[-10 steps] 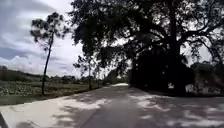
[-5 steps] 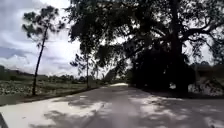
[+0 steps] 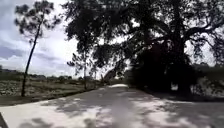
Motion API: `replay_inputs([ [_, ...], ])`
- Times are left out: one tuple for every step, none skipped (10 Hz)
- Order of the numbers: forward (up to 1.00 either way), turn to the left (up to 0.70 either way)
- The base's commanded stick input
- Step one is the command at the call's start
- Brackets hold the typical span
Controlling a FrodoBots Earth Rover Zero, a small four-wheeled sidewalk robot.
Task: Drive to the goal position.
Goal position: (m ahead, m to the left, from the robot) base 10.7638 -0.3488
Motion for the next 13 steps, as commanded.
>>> replay_inputs([
  [0.85, 0.00],
  [0.85, 0.00],
  [0.85, 0.00],
  [0.85, 0.00],
  [0.85, 0.00],
  [0.85, 0.00],
  [0.85, 0.00],
  [0.85, 0.00],
  [0.85, 0.00],
  [0.85, 0.00],
  [0.85, 0.00],
  [0.85, 0.00],
  [0.85, 0.00],
])
